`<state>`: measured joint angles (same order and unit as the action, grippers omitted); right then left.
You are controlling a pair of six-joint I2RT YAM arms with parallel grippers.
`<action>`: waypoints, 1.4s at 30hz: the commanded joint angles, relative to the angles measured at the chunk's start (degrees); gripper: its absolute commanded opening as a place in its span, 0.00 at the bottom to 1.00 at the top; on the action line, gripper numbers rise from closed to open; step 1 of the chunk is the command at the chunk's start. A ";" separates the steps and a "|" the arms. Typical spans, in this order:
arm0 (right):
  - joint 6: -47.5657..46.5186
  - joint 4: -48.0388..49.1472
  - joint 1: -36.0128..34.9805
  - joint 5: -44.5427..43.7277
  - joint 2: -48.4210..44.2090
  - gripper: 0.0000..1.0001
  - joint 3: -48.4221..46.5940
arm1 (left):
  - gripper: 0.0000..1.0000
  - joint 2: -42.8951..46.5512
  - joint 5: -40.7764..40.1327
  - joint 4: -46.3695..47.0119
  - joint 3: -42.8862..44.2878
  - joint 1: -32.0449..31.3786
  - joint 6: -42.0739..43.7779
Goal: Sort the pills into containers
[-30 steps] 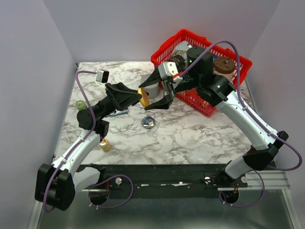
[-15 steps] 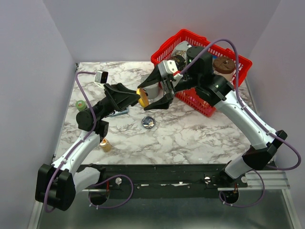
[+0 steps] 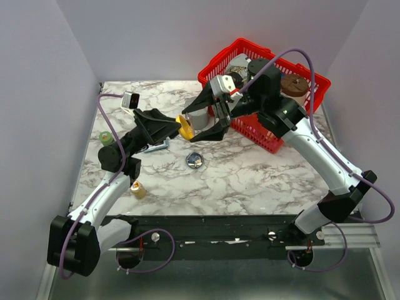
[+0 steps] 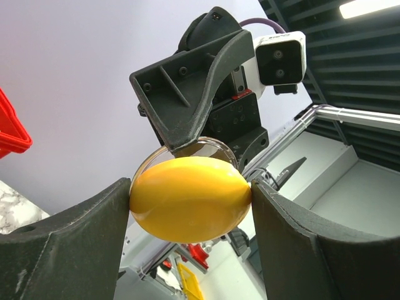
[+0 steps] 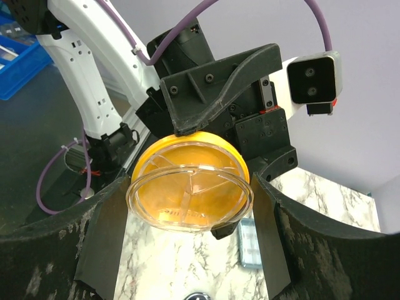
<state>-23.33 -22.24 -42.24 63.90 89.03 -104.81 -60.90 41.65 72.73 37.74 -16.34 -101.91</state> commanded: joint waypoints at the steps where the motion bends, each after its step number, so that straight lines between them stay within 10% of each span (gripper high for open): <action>1: 2.85 -0.17 1.72 0.18 -1.76 0.79 1.45 | 0.11 1.31 -0.34 6.81 -0.12 1.75 -0.57; 15: 16.97 4.13 3.83 -7.73 -6.33 0.91 5.41 | 0.11 -0.36 2.21 8.31 -0.65 3.15 0.39; 21: 25.87 6.60 3.13 -8.52 -8.09 0.91 7.17 | 0.11 2.45 5.55 -6.44 0.76 3.24 13.03; 42: 22.38 1.76 -2.94 -24.08 -4.04 0.88 6.20 | 0.10 3.77 5.90 -13.75 1.81 3.24 18.59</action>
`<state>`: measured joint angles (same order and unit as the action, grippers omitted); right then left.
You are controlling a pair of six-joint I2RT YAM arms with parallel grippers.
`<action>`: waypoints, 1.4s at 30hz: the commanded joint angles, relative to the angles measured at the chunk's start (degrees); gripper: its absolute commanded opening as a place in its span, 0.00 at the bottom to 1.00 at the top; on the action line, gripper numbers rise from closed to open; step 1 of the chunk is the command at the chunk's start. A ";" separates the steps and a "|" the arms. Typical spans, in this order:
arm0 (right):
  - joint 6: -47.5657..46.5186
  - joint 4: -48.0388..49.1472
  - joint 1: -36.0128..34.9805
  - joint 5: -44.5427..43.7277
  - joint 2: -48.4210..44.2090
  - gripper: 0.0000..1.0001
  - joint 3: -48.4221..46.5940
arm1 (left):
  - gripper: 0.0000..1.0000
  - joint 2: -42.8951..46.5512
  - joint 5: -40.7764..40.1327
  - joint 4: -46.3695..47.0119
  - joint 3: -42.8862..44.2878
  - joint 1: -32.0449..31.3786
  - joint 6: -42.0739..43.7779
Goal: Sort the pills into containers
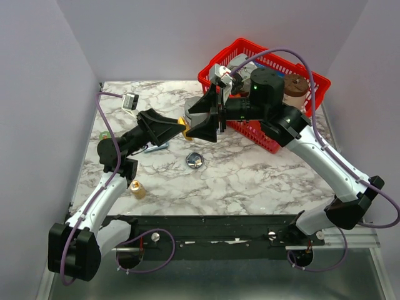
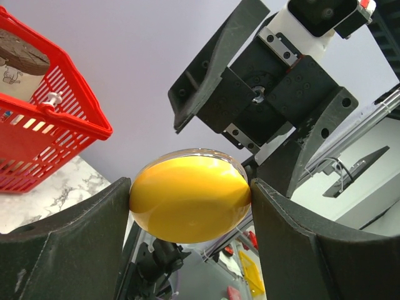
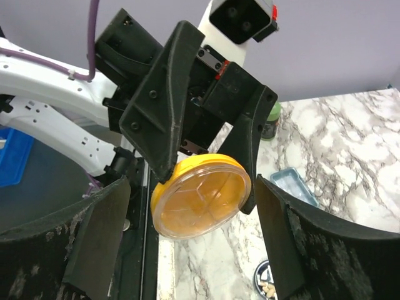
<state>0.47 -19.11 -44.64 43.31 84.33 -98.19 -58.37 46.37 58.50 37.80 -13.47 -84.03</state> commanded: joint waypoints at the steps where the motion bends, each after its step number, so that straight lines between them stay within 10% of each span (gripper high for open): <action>1: -1.44 -1.54 -0.53 -3.93 0.74 0.88 -0.42 | 0.10 1.24 1.18 0.47 1.75 0.38 0.62; 42: -2.84 -1.63 -0.36 -11.14 -2.95 0.62 3.45 | 0.10 3.35 0.92 -3.39 2.36 0.38 2.47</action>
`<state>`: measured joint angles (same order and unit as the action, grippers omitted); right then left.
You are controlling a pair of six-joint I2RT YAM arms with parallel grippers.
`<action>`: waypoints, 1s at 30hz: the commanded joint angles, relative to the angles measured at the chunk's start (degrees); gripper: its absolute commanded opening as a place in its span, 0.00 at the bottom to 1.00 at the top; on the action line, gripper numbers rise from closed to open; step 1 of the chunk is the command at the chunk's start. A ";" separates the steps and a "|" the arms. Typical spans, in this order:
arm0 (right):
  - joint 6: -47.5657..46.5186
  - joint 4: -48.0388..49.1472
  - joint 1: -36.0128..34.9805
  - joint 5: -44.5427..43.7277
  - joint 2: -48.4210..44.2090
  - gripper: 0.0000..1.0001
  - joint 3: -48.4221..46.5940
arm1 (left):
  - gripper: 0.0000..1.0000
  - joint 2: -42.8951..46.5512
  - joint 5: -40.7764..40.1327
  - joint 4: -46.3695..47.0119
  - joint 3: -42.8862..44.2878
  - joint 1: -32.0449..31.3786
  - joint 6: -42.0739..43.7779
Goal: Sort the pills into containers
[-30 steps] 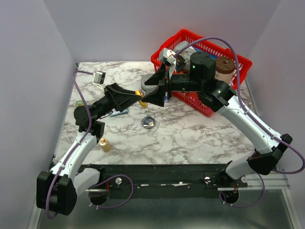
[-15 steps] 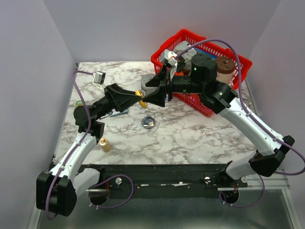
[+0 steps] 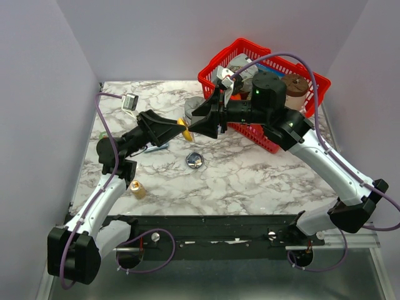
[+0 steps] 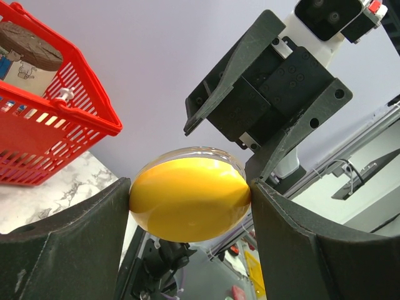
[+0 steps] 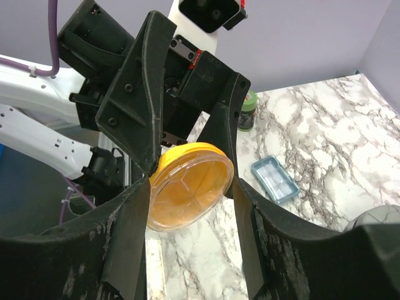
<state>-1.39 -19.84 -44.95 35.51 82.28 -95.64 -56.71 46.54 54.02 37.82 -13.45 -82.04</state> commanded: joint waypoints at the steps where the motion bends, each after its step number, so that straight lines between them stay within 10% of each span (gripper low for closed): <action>1: -1.25 -0.99 -0.05 -3.60 -0.89 0.61 0.98 | 0.10 1.69 0.65 0.83 2.52 0.36 0.65; 30: -3.88 -1.26 -1.37 -11.16 4.29 0.48 0.98 | 0.10 5.91 -8.66 -20.27 6.91 -0.61 13.48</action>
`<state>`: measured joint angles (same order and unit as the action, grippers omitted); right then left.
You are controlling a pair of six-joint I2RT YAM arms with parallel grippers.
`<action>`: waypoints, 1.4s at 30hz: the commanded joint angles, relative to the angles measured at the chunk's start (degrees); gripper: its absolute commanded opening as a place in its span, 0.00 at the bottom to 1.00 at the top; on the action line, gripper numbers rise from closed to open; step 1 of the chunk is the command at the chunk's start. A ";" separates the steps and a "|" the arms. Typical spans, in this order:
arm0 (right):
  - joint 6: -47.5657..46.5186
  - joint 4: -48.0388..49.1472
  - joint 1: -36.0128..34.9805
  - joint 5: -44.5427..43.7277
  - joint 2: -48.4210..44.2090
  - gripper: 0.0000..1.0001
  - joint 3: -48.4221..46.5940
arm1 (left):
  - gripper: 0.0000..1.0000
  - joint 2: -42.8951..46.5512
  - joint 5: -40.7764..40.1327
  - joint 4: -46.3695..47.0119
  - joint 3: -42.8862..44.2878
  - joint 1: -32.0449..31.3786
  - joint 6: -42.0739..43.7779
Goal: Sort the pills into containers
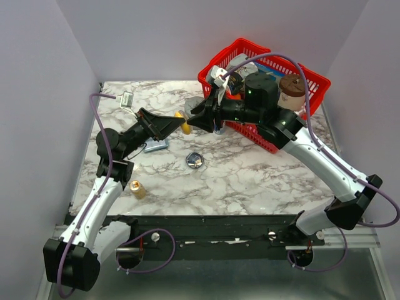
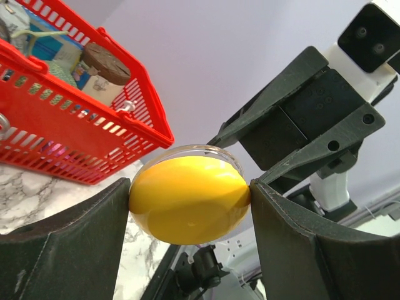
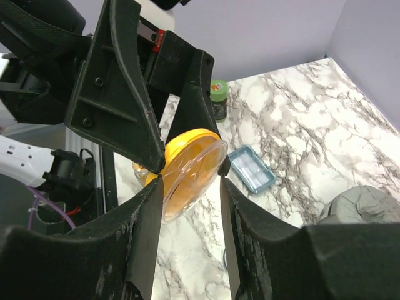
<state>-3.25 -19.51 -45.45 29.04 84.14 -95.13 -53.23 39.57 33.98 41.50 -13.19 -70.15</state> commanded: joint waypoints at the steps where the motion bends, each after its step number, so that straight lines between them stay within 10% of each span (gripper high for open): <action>1: -2.11 -1.59 -0.95 -4.78 2.61 0.47 0.47 | 0.10 2.34 -1.95 -0.40 3.33 -0.87 1.86; 25: -1.67 1.49 -1.92 -7.50 3.23 0.00 1.00 | 0.15 3.75 -4.59 -3.22 1.48 -1.40 4.85; 28: -2.02 2.54 -1.83 -7.33 2.35 0.00 1.79 | 0.24 4.28 -4.85 -3.39 0.69 -1.40 4.50; 36: -3.26 2.98 -1.83 -8.99 1.47 0.00 2.32 | 0.98 7.26 -5.99 -9.36 0.34 -1.40 6.77; 42: -4.66 3.25 -0.34 -10.57 0.06 0.01 3.90 | 0.99 12.18 -7.67 -18.85 -1.15 -1.31 12.22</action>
<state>-5.87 -15.90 -46.59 21.47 85.82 -92.92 -44.64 33.41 20.40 41.43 -14.26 -61.76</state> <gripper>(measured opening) 0.013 0.985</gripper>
